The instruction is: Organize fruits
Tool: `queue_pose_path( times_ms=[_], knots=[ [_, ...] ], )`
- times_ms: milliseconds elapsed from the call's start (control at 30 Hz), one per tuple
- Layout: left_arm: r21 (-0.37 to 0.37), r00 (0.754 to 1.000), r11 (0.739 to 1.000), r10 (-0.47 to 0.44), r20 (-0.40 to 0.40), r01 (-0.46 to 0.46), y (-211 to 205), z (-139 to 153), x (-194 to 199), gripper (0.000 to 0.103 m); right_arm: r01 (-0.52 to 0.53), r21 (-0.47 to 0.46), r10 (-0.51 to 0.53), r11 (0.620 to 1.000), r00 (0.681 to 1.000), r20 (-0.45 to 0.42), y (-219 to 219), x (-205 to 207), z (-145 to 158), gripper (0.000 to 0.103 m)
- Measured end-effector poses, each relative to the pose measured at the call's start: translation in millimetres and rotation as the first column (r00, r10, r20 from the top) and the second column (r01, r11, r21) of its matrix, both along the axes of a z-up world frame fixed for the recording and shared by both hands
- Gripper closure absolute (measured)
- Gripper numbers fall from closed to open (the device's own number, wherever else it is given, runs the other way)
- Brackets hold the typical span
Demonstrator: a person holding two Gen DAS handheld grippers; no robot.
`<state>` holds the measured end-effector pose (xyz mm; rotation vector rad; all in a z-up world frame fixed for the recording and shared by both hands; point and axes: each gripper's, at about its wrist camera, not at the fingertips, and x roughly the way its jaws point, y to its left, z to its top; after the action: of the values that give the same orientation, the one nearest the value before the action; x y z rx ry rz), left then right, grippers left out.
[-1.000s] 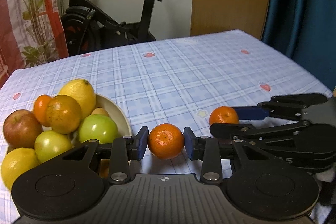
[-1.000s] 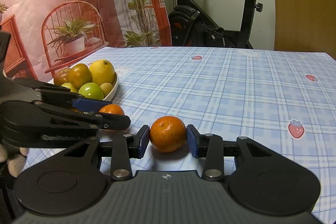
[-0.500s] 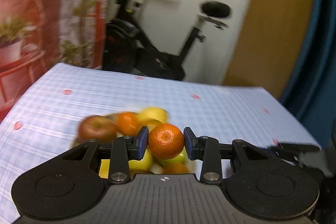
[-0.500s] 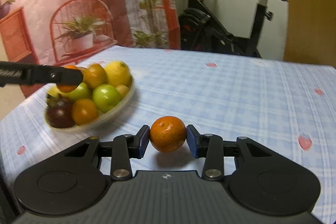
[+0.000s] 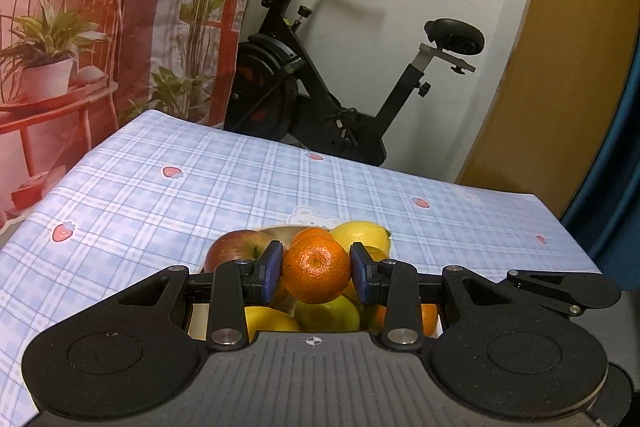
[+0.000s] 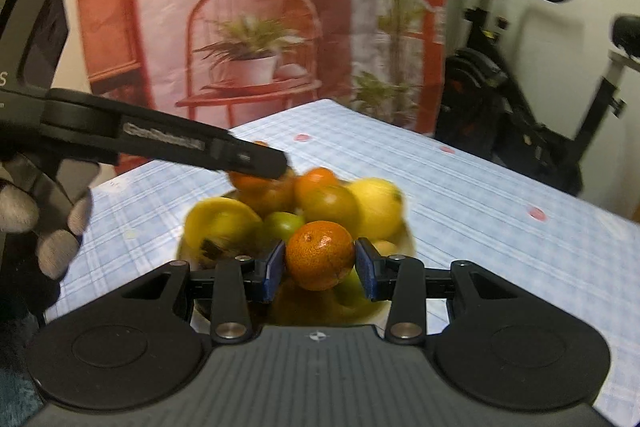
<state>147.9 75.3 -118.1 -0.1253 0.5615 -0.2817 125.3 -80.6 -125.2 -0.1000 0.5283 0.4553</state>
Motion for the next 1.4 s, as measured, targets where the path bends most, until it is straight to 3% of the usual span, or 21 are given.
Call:
queue_pose_path(
  times_ms=[333,400,533,600,700,1067,1200,1400],
  knots=[
    [0.024,1.000,1.000,0.004,-0.012,-0.003,0,-3,0,0.061,0.015,0.000,-0.015,1.000,1.000,-0.010,5,10,-9,0.061],
    [0.024,1.000,1.000,0.010,-0.016,-0.010,0,-3,-1,0.048,0.017,-0.002,-0.017,1.000,1.000,-0.006,4,9,-8,0.059],
    [0.017,1.000,1.000,0.025,-0.004,-0.025,2,2,-5,0.035,0.036,0.002,-0.036,0.999,0.999,0.003,0,4,-6,0.050],
    [0.017,1.000,1.000,0.027,0.007,-0.027,1,4,-7,0.024,0.051,0.007,-0.051,0.999,0.999,0.007,-4,0,-5,0.043],
    [0.012,0.999,0.999,0.033,0.024,-0.033,0,8,-11,0.015,0.087,0.014,-0.087,0.996,0.996,0.010,-12,-5,-4,0.029],
    [0.027,1.000,1.000,0.001,0.026,-0.001,-25,32,-22,0.010,0.251,0.130,-0.256,0.959,0.967,0.020,-56,-34,14,0.000],
    [0.057,1.000,0.998,0.007,0.027,-0.008,-39,42,-26,0.010,0.339,0.143,-0.339,0.930,0.940,-0.023,-78,-40,26,0.000],
    [0.072,0.999,0.997,-0.005,0.045,0.001,-58,64,-37,0.009,0.402,0.199,-0.409,0.894,0.913,-0.007,-109,-62,48,0.000]
  ],
)
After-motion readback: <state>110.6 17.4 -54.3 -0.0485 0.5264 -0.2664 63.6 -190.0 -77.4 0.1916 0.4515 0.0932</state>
